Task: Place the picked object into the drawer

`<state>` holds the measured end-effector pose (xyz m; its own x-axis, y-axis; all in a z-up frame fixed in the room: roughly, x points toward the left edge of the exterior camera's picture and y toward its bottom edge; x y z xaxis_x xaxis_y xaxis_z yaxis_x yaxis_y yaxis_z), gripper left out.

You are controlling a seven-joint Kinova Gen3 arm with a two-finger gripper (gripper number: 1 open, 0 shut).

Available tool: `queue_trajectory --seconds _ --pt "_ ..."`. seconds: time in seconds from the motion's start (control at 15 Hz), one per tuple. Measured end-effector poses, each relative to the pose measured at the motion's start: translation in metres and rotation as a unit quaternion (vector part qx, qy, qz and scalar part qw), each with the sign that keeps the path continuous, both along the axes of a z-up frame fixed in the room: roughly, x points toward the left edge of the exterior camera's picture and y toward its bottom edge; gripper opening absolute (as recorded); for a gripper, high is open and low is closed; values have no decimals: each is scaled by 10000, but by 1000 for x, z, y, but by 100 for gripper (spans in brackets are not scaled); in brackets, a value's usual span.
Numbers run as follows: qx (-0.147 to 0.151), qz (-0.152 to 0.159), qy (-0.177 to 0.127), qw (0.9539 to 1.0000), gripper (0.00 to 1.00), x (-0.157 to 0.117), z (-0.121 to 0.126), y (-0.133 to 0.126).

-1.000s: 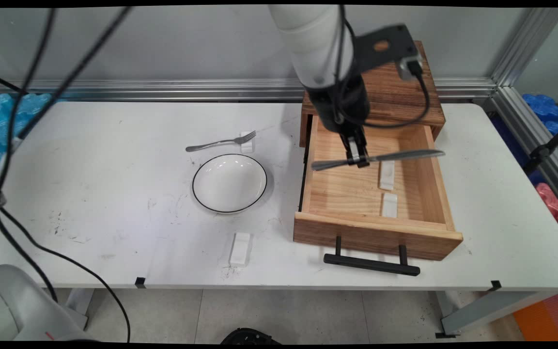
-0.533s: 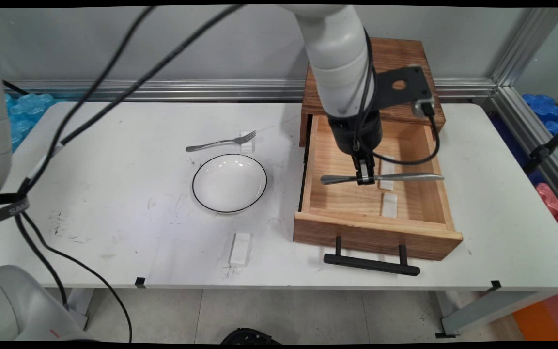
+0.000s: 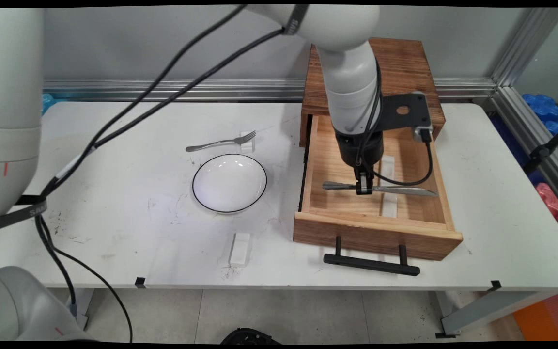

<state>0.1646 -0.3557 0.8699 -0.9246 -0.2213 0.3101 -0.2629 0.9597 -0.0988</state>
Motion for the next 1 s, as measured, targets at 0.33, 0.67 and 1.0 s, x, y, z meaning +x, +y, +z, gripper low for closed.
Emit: queue_trajectory --seconds 0.33,0.67,1.0 --pt "5 -164 -109 9998 0 -6 -18 -7" --pt "7 -332 -188 9993 0 -13 -36 -13" --pt "10 -449 -238 9987 0 -18 -49 -17"
